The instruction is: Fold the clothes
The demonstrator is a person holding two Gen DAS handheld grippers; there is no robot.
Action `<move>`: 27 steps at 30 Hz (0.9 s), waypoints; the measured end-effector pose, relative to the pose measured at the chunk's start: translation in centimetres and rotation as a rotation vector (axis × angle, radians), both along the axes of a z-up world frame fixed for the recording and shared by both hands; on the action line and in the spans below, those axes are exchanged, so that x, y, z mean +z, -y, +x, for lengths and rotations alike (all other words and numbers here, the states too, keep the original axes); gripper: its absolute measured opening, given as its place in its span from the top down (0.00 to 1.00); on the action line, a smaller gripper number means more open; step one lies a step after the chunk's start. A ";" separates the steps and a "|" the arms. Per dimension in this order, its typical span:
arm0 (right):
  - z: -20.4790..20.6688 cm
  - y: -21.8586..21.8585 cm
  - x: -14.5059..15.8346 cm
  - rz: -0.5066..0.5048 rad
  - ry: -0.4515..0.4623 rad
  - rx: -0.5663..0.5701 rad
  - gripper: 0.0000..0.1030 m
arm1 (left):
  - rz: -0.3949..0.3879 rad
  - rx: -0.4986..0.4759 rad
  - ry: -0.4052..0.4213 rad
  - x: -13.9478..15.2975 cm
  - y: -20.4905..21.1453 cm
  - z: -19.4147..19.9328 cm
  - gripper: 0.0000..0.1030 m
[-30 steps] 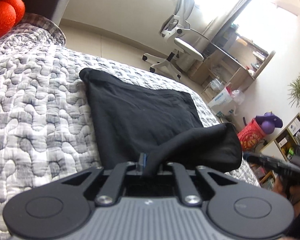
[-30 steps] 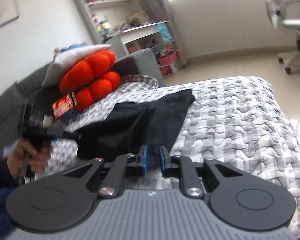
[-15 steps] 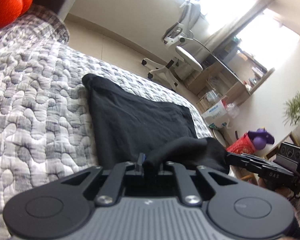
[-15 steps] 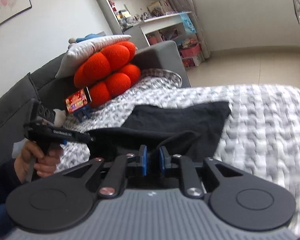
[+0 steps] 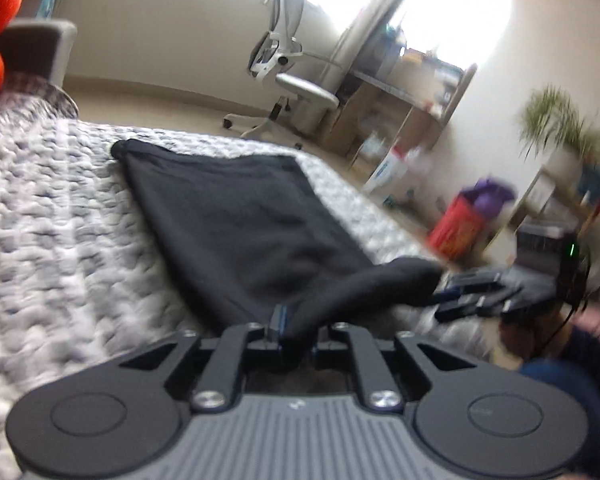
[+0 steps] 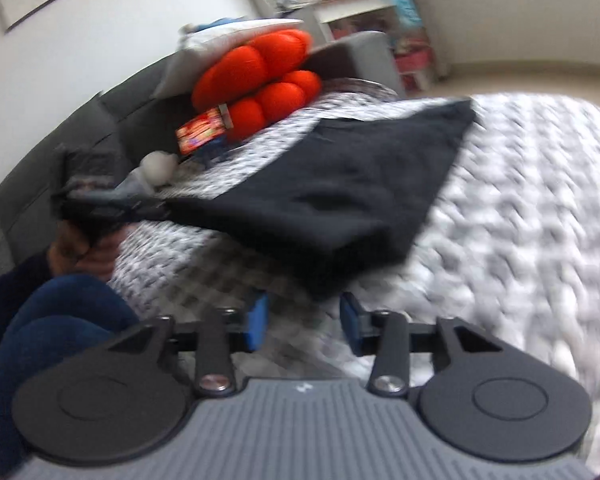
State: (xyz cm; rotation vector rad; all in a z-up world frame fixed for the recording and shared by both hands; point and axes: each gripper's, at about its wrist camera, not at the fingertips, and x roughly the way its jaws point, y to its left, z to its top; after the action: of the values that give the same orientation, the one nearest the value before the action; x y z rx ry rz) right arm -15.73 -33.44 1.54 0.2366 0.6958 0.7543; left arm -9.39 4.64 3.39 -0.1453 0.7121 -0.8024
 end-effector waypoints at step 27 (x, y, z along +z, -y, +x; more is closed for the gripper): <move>0.8 -7.3 1.7 -0.281 0.274 0.328 0.47 | 0.073 0.055 0.037 2.0 -2.5 -3.4 0.83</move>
State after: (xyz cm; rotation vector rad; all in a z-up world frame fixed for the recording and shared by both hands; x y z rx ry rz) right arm -14.94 -26.09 3.29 -0.2401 0.5763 0.9682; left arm -12.84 7.14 5.39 -0.0835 0.6990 -0.7236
